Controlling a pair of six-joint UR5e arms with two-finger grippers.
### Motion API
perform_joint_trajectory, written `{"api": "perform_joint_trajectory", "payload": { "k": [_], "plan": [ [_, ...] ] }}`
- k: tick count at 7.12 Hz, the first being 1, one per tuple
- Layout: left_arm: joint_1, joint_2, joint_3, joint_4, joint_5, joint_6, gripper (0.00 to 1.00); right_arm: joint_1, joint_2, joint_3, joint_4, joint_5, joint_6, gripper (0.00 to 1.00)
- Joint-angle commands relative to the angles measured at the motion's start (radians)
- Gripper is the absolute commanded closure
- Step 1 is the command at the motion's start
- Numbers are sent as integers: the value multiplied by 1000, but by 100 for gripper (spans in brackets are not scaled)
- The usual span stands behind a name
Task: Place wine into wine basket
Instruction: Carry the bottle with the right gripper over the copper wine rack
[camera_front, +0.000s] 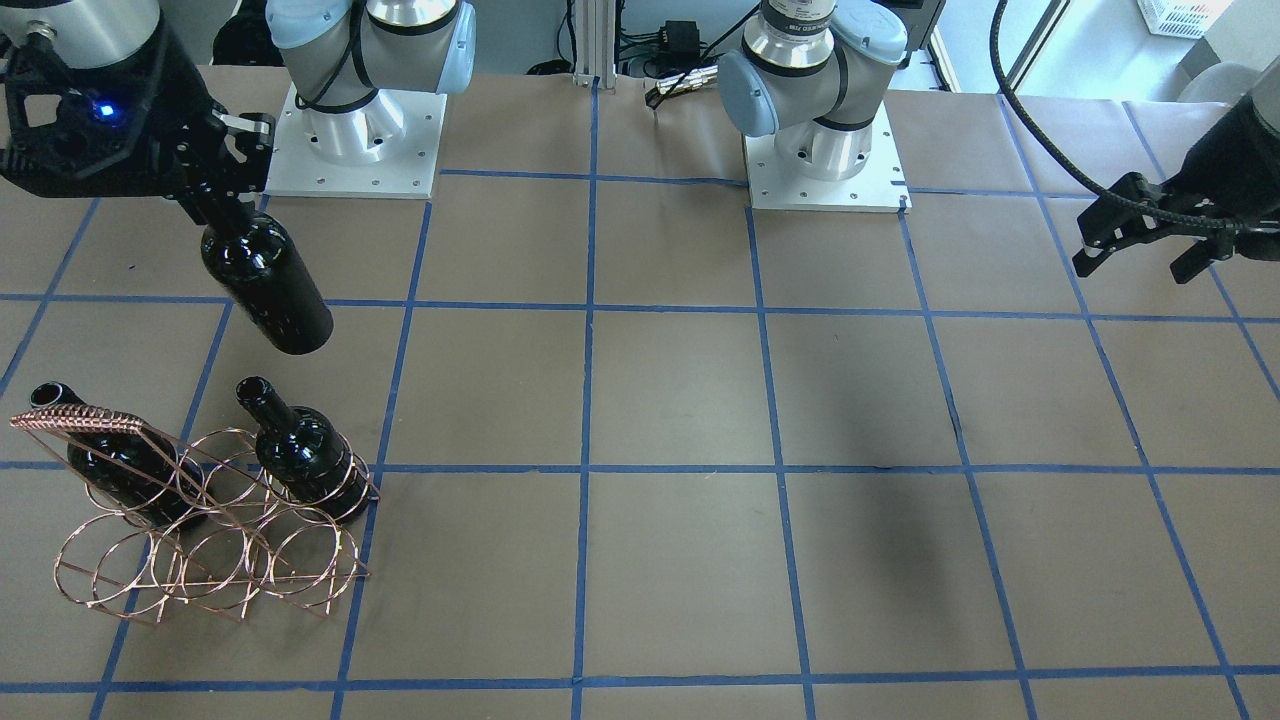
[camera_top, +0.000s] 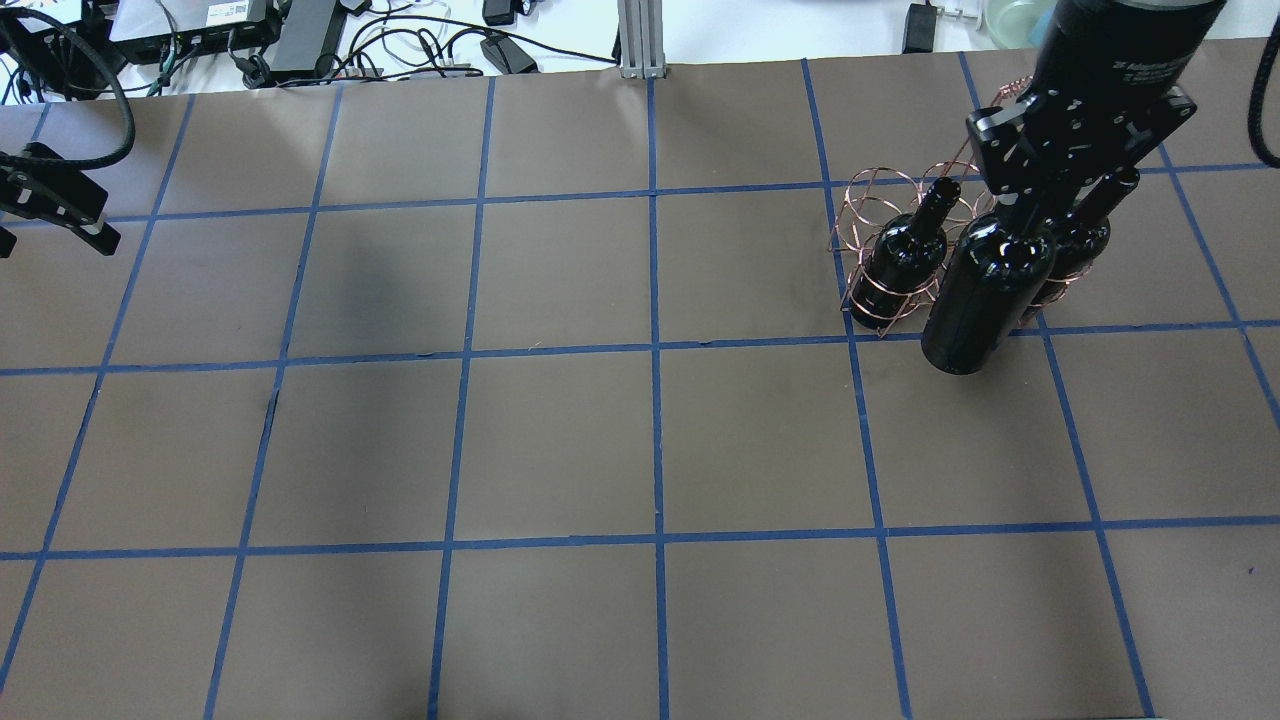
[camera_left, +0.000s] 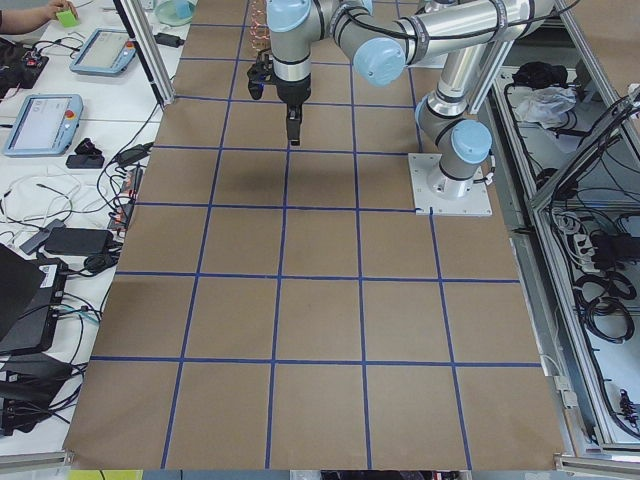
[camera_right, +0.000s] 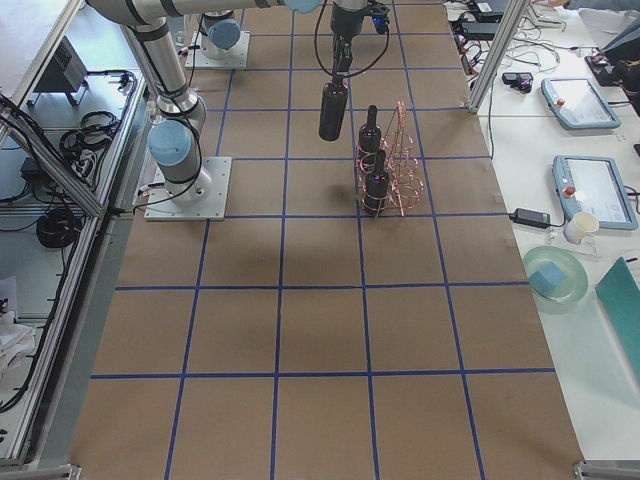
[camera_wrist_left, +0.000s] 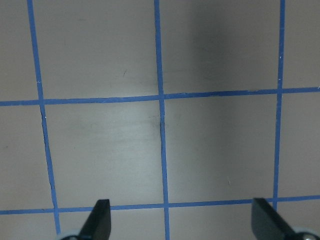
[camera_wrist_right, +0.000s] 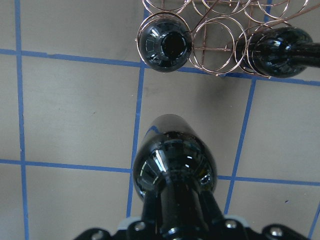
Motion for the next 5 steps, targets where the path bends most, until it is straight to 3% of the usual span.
{"api": "perform_joint_trajectory", "payload": {
  "k": [1, 5],
  "plan": [
    [0, 0, 0, -1, 3, 0, 0, -56, 20, 3, -69, 9, -80, 93],
    [-1, 3, 1, -1, 15, -6, 0, -83, 86, 3, -229, 9, -191, 96]
  ]
}}
